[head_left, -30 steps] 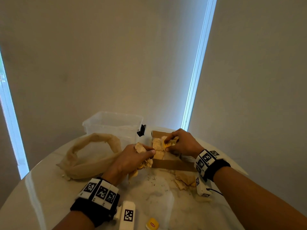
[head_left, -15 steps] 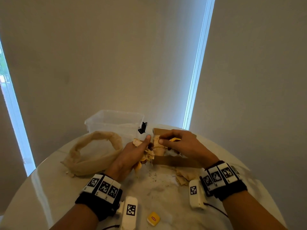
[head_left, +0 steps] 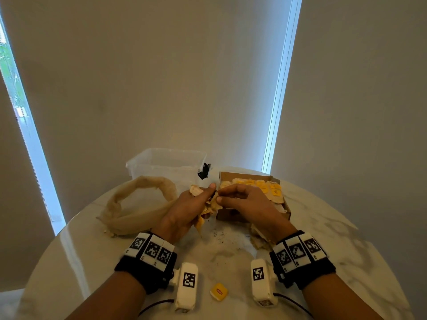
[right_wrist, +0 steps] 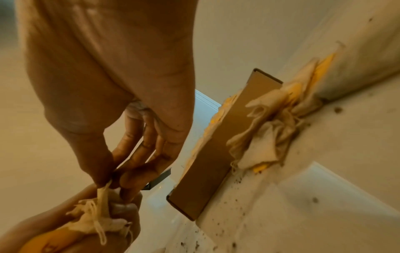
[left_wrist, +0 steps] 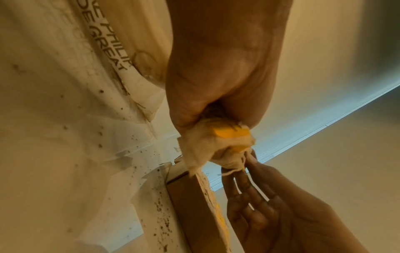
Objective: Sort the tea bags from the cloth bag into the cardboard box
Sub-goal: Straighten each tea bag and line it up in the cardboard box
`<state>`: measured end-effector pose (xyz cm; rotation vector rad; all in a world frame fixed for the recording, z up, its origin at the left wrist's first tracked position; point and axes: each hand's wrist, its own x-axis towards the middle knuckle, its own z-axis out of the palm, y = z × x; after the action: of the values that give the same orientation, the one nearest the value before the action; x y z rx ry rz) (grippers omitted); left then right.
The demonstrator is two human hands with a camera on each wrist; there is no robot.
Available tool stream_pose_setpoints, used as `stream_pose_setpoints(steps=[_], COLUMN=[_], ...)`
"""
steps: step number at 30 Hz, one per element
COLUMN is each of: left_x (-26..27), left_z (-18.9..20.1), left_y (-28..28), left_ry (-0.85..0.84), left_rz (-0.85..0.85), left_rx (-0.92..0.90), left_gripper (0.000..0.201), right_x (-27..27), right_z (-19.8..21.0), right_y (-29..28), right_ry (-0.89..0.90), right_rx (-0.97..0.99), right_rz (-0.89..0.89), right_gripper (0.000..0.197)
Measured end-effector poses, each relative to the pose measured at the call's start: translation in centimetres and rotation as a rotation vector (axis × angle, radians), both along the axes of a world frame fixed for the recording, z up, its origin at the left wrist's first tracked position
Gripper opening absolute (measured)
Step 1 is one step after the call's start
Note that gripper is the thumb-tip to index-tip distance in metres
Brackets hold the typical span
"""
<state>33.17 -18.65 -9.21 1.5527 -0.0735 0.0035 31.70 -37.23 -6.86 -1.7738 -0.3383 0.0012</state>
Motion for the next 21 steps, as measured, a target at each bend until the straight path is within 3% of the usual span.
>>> stream_pose_setpoints(steps=[8,15,21], left_x=[0.0,0.2,-0.4], left_z=[-0.3,-0.6,0.0], left_y=[0.4,0.6,0.1], left_ry=[-0.007,-0.022,0.034], left_rz=[0.031,0.064,-0.007], left_rx=[0.023,0.016,0.056], left_gripper=[0.034,0.028,0.045], right_x=[0.8,1.5,1.7], right_z=[-1.2,-1.6,-1.7], right_y=[0.0,-0.9,-1.8], right_ry=[0.127,0.1,0.104], right_rx=[0.189,0.275,0.35], right_rz=[-0.038,-0.179,-0.216], right_gripper=[0.02,0.02,0.021])
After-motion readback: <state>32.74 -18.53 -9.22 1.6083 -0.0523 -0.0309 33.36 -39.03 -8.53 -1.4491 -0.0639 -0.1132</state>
